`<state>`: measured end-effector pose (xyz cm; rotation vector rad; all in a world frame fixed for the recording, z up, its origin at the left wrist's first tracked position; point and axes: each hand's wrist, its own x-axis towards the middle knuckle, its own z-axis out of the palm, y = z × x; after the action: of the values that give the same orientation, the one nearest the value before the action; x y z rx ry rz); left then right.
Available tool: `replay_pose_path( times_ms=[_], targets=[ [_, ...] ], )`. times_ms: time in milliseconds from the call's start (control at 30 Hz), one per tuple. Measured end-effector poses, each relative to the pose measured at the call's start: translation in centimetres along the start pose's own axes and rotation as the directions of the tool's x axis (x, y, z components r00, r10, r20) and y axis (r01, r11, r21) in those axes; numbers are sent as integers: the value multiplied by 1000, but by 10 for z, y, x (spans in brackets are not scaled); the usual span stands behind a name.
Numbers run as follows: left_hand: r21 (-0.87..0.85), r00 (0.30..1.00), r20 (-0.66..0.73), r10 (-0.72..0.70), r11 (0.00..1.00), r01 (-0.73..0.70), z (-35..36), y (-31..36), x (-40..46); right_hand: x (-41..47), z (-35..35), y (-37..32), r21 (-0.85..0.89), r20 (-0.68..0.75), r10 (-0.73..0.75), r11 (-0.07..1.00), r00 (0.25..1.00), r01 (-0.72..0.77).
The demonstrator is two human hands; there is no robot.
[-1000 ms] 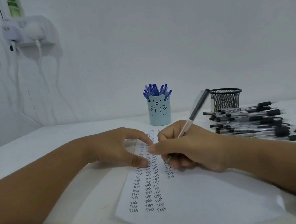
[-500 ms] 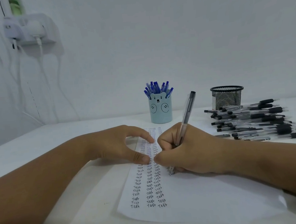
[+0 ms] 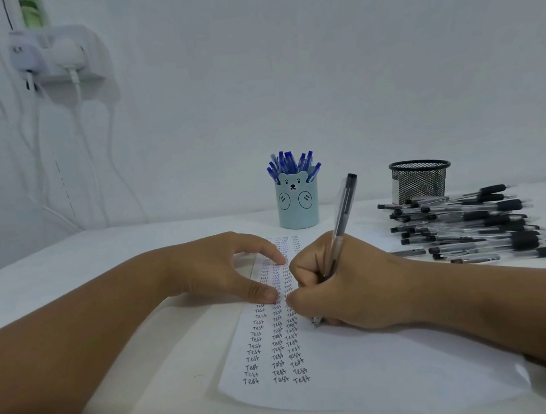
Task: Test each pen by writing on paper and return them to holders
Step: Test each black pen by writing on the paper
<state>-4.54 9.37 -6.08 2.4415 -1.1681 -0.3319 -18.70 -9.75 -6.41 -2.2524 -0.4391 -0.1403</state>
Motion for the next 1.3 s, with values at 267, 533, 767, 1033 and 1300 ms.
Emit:
replay_pose_path(
  times_ms=[267, 533, 767, 1033, 1300],
  targets=[
    [8, 1000, -8, 0, 1000, 0, 0, 0, 0, 0, -1, 2, -11, 30, -7, 1000, 1000, 7],
    [6, 1000, -2, 28, 1000, -28, 0, -2, 2, -1, -2, 2, 47, 45, 5, 999, 999, -7],
    [9, 1000, 3, 29, 1000, -29, 0, -3, 2, 0, -1, 3, 14, 27, -17, 1000, 999, 17],
    [8, 1000, -3, 9, 1000, -9, 0, 0, 0, 1, -1, 2, -36, 17, -51, 998, 999, 52],
    [6, 1000, 4, 3, 1000, -3, 0, 2, -1, 0, -4, 7, 49, 49, -16, 999, 999, 13]
  ],
)
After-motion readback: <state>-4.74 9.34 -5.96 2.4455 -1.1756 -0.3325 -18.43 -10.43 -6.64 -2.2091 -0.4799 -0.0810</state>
